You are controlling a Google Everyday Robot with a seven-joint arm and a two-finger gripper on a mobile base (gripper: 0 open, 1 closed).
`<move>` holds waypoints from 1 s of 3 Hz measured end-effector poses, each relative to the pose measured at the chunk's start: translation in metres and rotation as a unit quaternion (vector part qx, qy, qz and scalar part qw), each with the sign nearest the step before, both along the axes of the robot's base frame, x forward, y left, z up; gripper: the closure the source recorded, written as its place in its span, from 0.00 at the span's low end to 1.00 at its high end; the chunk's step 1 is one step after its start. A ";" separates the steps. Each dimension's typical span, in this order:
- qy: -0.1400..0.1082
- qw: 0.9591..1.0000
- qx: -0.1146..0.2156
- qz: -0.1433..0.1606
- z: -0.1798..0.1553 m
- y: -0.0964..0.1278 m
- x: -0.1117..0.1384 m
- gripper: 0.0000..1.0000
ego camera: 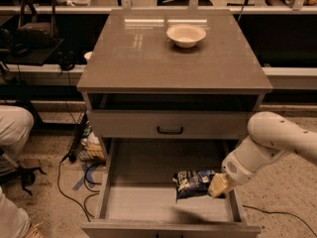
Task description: Place blue chip bag into middle drawer
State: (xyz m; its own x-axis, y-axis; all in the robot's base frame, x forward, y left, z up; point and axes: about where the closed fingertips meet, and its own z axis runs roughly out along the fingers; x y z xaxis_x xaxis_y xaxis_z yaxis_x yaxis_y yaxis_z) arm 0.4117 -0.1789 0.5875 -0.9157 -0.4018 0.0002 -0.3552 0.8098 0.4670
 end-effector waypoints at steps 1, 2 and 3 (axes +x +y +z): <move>0.006 0.997 0.069 -0.019 -0.049 0.021 0.009 1.00; 0.014 0.991 0.129 -0.032 -0.094 0.045 0.024 0.98; 0.028 0.987 0.154 -0.032 -0.113 0.060 0.030 0.75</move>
Offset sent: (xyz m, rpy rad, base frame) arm 0.0385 0.0570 -0.1248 0.3508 0.0209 -0.0937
